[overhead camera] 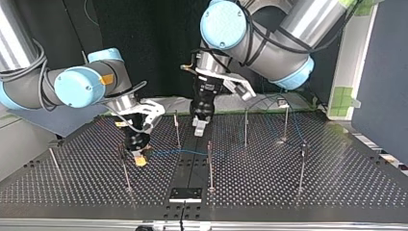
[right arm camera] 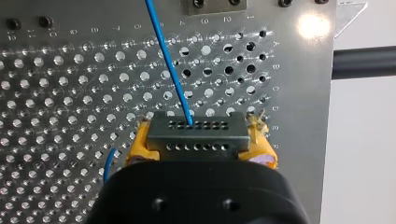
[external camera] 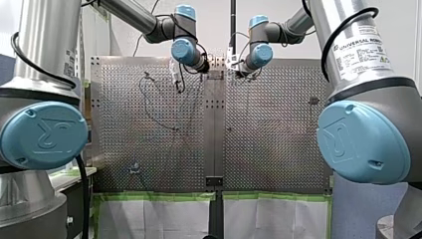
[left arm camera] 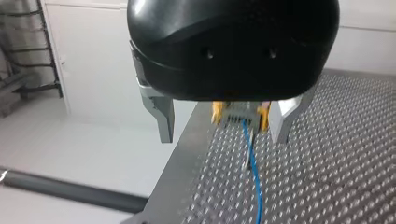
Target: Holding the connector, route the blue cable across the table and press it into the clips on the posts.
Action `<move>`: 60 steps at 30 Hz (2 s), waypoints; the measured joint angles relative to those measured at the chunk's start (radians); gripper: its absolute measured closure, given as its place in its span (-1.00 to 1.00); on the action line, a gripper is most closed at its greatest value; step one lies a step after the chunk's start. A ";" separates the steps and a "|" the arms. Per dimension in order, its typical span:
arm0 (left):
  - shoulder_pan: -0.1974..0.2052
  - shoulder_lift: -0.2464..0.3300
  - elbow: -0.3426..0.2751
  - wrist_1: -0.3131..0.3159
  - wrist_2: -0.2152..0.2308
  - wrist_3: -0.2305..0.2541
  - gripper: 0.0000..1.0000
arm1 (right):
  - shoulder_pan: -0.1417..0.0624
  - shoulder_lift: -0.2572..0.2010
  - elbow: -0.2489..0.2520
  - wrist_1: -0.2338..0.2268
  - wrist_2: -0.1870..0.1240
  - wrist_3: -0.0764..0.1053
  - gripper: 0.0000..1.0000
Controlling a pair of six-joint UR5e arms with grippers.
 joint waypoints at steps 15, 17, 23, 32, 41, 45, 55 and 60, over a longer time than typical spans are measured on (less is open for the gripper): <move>-0.050 -0.115 0.115 -0.044 -0.079 0.046 -1.00 | 0.000 0.000 0.000 0.000 -0.001 0.001 1.00; -0.049 -0.132 0.132 -0.046 -0.080 0.045 -1.00 | 0.000 0.000 0.000 0.000 -0.001 0.001 1.00; -0.045 -0.184 0.183 -0.046 -0.079 0.044 -1.00 | -0.001 0.000 0.000 0.000 -0.001 0.000 1.00; -0.032 -0.262 0.261 -0.032 -0.079 0.042 -1.00 | -0.001 0.000 0.000 0.000 -0.001 0.000 1.00; -0.014 -0.343 0.343 -0.036 -0.087 0.043 -1.00 | -0.001 0.000 0.000 0.000 -0.001 0.000 1.00; -0.005 -0.383 0.383 -0.030 -0.090 0.043 -1.00 | -0.001 0.000 0.000 0.000 -0.001 0.000 1.00; -0.010 -0.472 0.477 -0.065 -0.108 0.042 -0.68 | -0.001 0.000 0.000 0.002 -0.002 -0.001 1.00; -0.015 -0.478 0.490 -0.068 -0.111 0.041 0.22 | -0.001 0.000 0.000 0.002 -0.002 -0.001 1.00</move>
